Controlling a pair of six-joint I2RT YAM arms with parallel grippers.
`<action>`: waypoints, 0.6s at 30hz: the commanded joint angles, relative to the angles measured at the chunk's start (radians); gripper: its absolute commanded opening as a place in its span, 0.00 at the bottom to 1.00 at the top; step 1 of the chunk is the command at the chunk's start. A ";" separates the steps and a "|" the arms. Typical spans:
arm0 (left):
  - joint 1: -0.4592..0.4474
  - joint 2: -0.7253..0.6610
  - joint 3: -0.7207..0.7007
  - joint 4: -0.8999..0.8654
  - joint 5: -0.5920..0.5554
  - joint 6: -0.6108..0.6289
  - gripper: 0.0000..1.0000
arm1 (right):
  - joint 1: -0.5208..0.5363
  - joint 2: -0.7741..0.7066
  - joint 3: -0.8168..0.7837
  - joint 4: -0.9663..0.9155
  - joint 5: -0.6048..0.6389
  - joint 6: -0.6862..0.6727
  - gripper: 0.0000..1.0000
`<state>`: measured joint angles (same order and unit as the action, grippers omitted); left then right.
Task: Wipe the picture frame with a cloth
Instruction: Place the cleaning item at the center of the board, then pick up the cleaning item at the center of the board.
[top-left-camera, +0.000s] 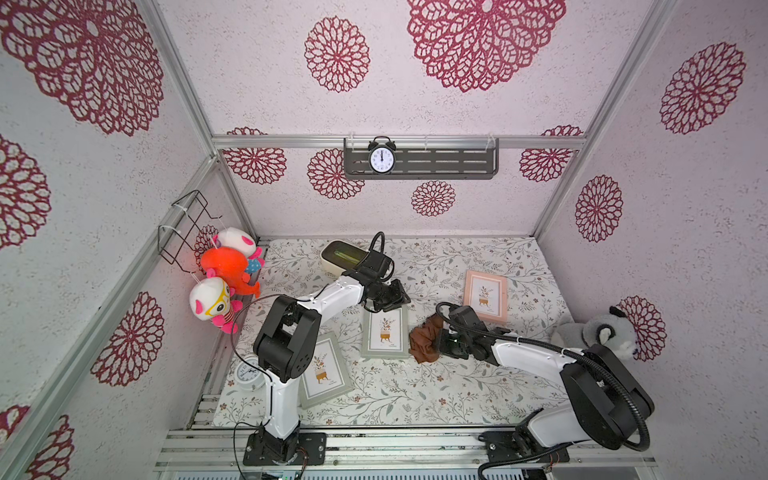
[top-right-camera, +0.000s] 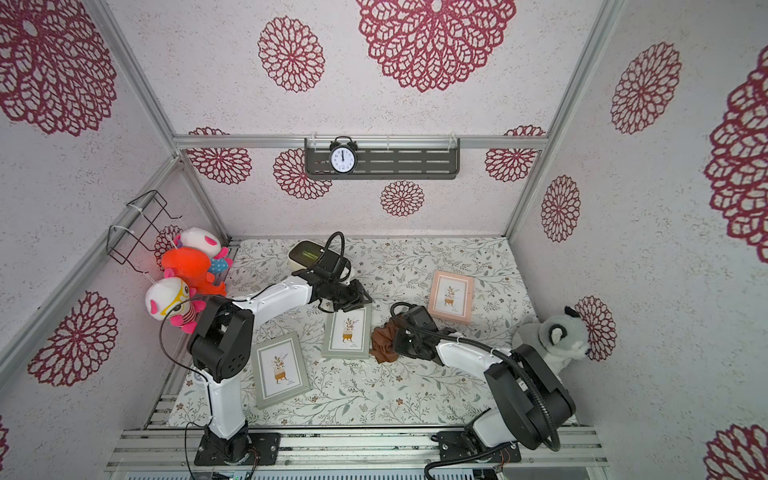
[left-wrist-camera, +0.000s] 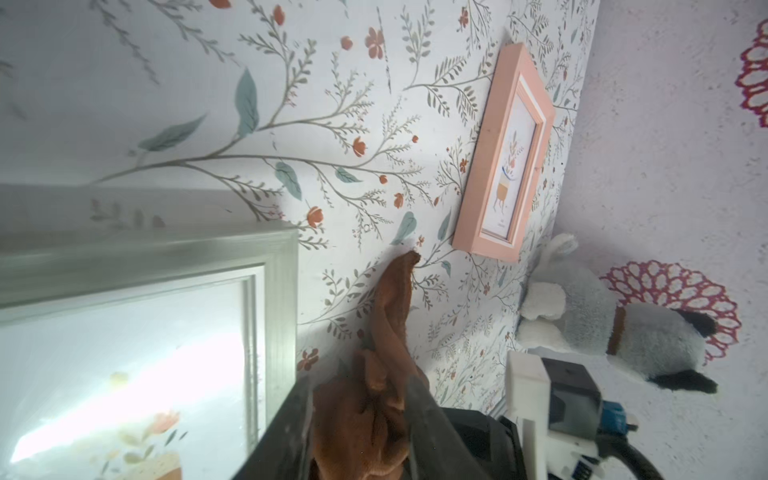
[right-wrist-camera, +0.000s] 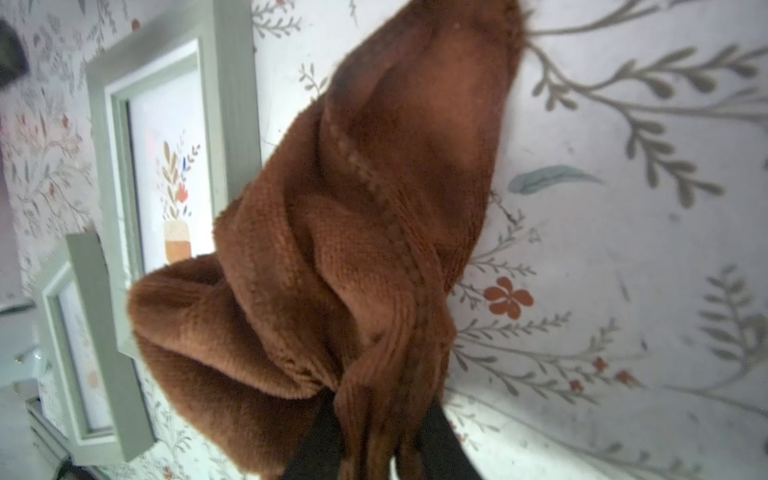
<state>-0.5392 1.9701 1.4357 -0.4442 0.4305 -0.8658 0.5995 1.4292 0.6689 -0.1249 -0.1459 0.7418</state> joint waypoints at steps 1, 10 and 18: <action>0.003 -0.063 -0.019 -0.023 -0.033 0.027 0.40 | -0.004 -0.053 0.055 -0.176 0.066 -0.068 0.59; 0.042 -0.150 -0.103 -0.035 -0.062 0.042 0.40 | -0.002 -0.019 0.147 -0.108 0.036 -0.090 0.94; 0.080 -0.206 -0.185 -0.048 -0.081 0.059 0.40 | 0.039 0.195 0.256 -0.104 0.016 -0.115 0.96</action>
<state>-0.4709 1.7985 1.2713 -0.4789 0.3698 -0.8253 0.6197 1.5787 0.8944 -0.2153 -0.1181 0.6479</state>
